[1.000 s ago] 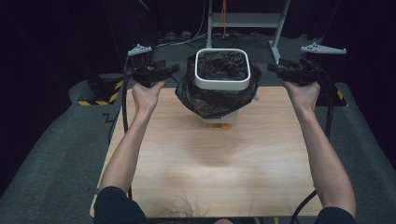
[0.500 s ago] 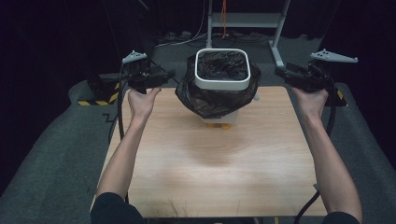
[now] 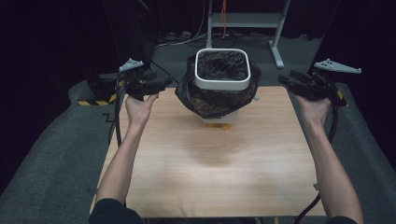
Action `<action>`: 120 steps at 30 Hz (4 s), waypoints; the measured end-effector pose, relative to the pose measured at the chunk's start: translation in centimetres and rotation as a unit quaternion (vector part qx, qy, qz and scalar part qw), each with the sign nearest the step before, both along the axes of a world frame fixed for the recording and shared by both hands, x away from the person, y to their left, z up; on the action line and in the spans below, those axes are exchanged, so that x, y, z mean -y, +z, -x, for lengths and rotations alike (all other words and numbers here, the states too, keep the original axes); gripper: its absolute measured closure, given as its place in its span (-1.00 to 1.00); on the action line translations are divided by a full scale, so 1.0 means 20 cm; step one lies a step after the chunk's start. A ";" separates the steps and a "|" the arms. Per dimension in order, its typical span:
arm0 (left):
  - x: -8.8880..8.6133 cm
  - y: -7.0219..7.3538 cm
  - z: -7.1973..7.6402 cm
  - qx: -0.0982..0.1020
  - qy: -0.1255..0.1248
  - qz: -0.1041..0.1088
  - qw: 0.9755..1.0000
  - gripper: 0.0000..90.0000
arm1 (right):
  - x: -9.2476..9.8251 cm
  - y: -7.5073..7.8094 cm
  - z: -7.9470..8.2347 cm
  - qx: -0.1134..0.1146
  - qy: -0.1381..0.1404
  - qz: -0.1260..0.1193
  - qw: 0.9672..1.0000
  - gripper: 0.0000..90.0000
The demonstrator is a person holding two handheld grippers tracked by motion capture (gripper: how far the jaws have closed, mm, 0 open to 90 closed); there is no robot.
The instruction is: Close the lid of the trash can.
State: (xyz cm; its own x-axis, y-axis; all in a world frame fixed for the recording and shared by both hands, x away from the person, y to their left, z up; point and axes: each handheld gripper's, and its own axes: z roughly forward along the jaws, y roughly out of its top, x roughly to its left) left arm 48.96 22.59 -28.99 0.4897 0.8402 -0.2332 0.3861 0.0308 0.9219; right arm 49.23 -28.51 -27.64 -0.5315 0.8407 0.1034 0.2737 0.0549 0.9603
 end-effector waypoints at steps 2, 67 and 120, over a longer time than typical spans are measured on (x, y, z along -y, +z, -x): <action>-0.01 -0.01 -0.01 -0.008 0.001 0.008 1.000 -0.48 | 0.00 -0.02 0.00 -0.002 0.001 -0.004 1.000 -0.06; -0.03 -0.45 0.06 -0.053 0.015 -0.002 0.998 -0.67 | 0.09 -0.53 0.06 -0.048 -0.048 -0.026 0.997 -0.64; 0.05 -0.82 -0.04 -0.107 0.015 -0.041 0.993 -0.68 | 0.01 -0.87 -0.03 -0.110 -0.066 0.007 0.992 -0.73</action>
